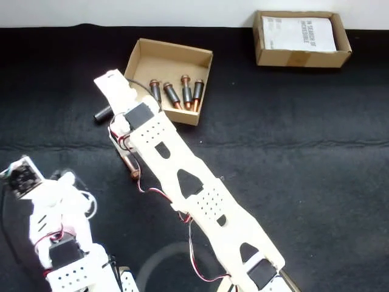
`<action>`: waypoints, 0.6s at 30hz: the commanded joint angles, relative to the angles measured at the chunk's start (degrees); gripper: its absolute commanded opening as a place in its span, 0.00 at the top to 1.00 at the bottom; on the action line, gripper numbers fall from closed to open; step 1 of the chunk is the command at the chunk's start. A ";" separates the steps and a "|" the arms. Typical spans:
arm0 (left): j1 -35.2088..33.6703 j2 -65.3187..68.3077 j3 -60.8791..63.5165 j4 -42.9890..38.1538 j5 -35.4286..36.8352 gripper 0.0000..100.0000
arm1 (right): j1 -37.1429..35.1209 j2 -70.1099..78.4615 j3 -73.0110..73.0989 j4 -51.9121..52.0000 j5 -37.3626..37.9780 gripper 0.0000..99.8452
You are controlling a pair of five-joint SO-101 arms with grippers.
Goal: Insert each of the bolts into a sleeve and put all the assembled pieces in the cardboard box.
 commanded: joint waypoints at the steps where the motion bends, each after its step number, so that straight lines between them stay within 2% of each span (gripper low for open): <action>1: -5.14 -0.13 1.10 -1.41 0.18 0.99 | -0.84 -4.18 -2.42 3.03 0.18 0.99; 3: -10.33 -0.13 1.10 -1.23 0.18 0.99 | -0.92 -4.26 -2.68 3.12 0.18 0.99; 6: -21.93 -0.13 1.10 -0.97 -0.18 0.99 | -0.92 -4.26 -2.68 2.95 0.35 0.99; 9: -30.46 -0.22 1.10 2.37 -0.18 0.99 | -0.75 -4.09 -2.24 2.42 0.53 0.99; 18: -31.96 -0.48 1.10 4.57 -0.18 0.99 | 3.74 4.88 -2.59 -12.97 0.62 0.99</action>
